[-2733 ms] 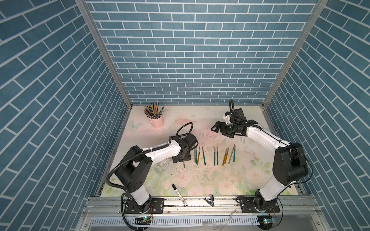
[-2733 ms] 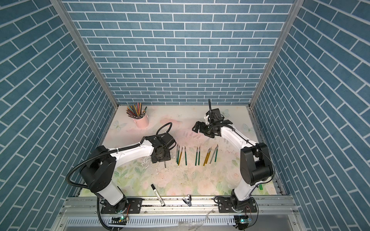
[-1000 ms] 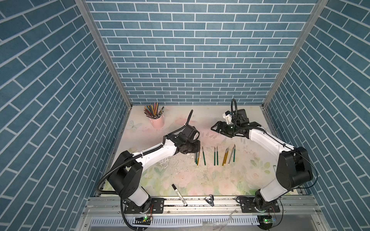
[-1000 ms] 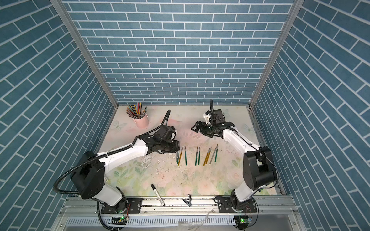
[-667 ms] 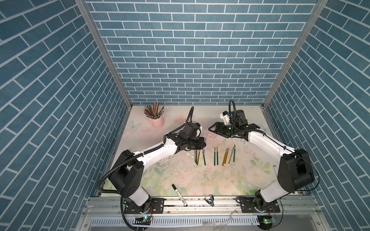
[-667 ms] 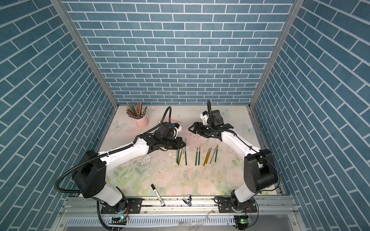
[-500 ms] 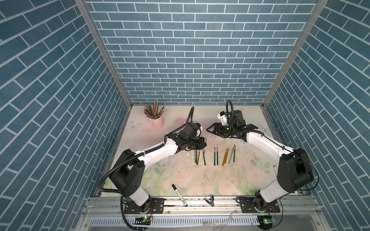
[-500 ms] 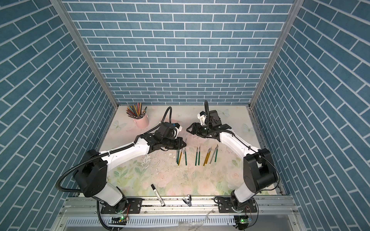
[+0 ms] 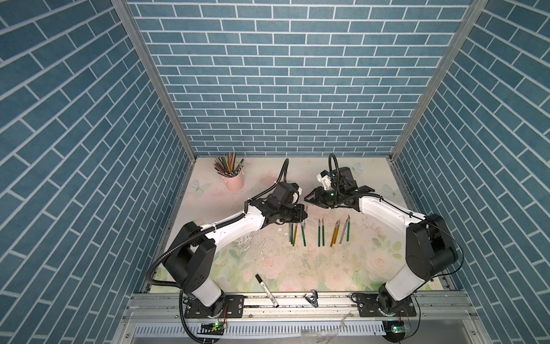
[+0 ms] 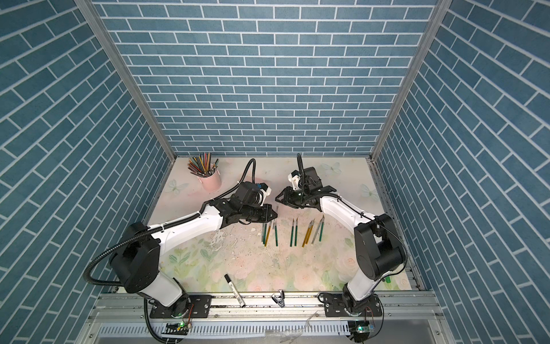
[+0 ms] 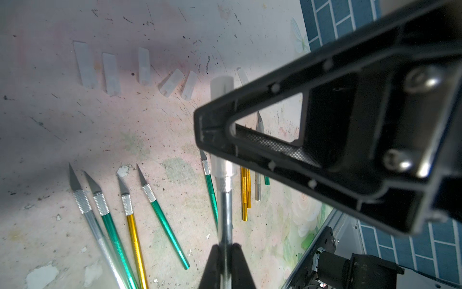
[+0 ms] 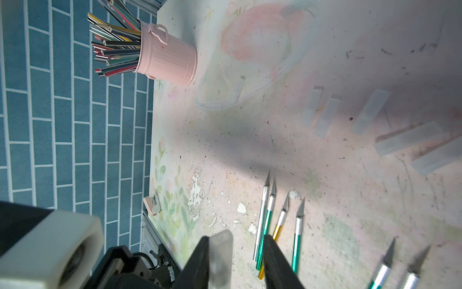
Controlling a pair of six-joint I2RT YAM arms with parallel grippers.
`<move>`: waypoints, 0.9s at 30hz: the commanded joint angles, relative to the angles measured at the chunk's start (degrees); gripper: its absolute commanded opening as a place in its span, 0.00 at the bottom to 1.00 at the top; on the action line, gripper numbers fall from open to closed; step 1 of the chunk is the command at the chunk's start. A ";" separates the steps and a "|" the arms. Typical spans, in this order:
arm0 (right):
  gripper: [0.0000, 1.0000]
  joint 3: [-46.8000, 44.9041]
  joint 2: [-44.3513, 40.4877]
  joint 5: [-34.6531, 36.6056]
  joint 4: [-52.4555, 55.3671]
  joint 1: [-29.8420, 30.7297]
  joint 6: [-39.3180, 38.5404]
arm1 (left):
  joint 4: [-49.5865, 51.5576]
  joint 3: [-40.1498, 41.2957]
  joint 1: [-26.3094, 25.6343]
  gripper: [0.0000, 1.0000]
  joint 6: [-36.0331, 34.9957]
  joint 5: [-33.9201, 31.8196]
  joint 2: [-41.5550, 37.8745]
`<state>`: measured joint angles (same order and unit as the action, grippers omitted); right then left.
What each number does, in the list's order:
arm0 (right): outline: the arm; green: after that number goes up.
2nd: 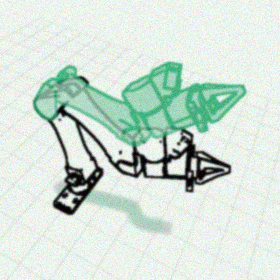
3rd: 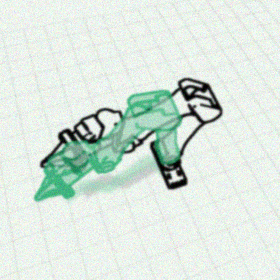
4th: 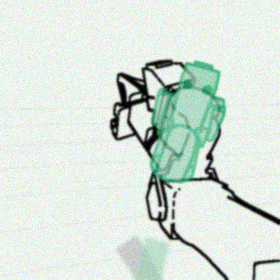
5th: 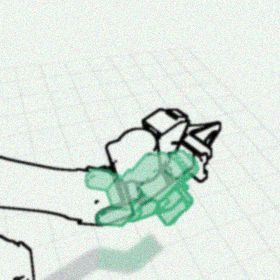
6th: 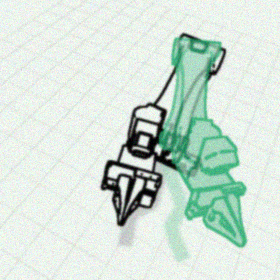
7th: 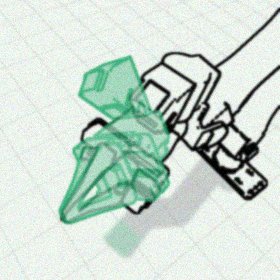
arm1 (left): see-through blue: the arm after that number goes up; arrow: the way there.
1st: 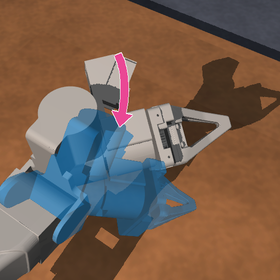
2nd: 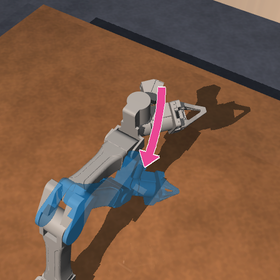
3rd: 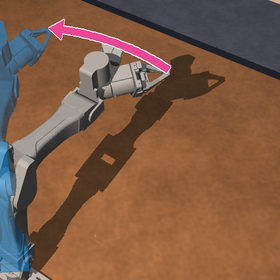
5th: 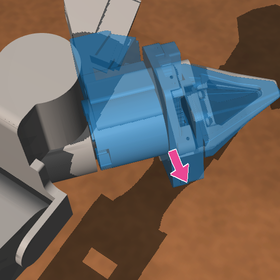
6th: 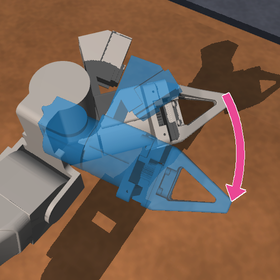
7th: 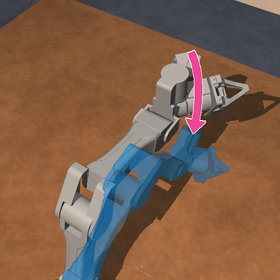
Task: Remove protective caps from carving knives
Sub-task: Remove the protective sleeve from the carving knife.
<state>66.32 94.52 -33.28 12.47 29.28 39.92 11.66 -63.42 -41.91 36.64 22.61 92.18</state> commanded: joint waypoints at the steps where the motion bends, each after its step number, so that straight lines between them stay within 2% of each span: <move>1: 0.31 1.28 0.82 -0.45 -1.06 0.52 1.55 | -0.80 -1.40 0.25 0.00 0.01 -0.02 0.88; 5: 0.22 1.04 1.00 -0.54 -1.66 0.54 2.17 | -0.66 -1.44 0.25 0.00 -0.04 -0.11 1.01; 17: 0.09 1.17 1.50 -0.81 -2.60 0.54 2.79 | 0.06 -0.92 0.34 0.00 -0.24 -0.61 1.24; 27: 0.05 5.61 4.32 -1.76 -2.82 -0.27 2.71 | 2.86 1.15 0.27 0.00 -0.77 -1.45 0.28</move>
<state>69.30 97.67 -34.61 11.09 29.39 41.76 12.38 -63.37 -41.45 36.62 21.26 92.60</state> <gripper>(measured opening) 0.143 0.095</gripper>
